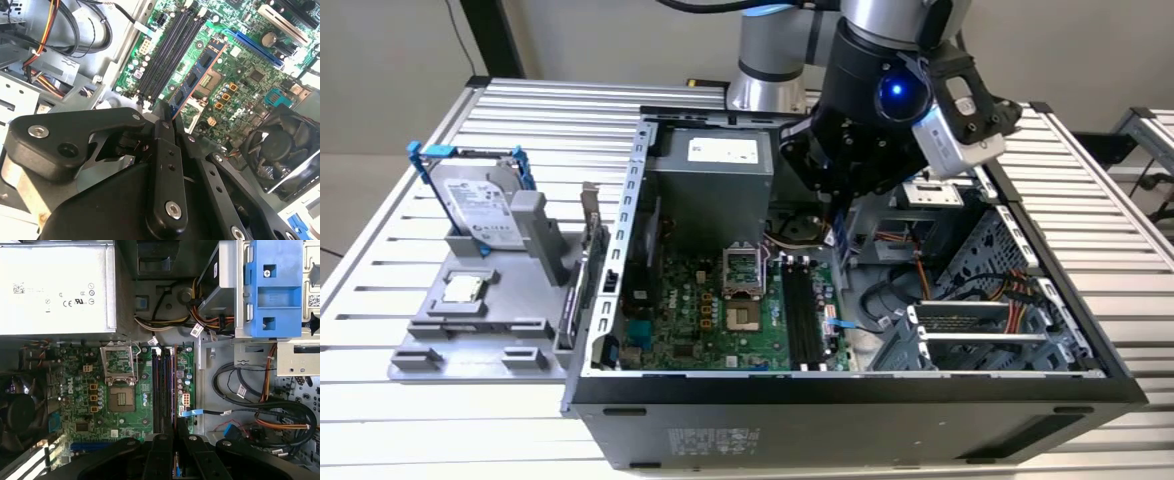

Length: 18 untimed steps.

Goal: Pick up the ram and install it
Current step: 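Insert the ram into the slot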

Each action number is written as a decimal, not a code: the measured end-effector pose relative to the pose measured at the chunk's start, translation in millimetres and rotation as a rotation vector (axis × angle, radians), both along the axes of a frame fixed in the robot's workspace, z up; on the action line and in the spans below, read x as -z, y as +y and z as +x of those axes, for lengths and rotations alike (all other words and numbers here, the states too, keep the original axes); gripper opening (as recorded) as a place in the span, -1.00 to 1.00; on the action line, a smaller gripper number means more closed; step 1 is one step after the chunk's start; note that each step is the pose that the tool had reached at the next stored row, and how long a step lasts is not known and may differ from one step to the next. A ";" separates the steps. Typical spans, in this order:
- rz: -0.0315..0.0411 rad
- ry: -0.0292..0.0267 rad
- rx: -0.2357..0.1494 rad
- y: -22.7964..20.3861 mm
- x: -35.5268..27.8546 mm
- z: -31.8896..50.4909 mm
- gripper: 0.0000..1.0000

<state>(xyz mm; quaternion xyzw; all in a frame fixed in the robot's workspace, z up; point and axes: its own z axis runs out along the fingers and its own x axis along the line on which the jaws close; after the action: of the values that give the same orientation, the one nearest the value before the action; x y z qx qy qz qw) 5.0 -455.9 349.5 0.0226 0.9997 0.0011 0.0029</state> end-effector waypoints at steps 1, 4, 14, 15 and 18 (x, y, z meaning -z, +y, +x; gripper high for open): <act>0.0000 0.0000 0.000 0.0 0.4 0.0 -1.00; -0.0003 0.0000 0.000 0.0 1.5 0.0 -1.00; -0.0015 0.0000 0.000 0.0 5.2 0.0 -1.00; -0.0016 0.0000 0.000 0.0 5.7 0.0 -1.00; -0.0020 0.0000 0.000 0.0 6.8 0.0 -1.00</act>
<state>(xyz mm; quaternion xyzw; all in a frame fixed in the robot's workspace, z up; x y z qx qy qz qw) 5.0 -455.9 342.6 0.0226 0.9997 0.0001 0.0029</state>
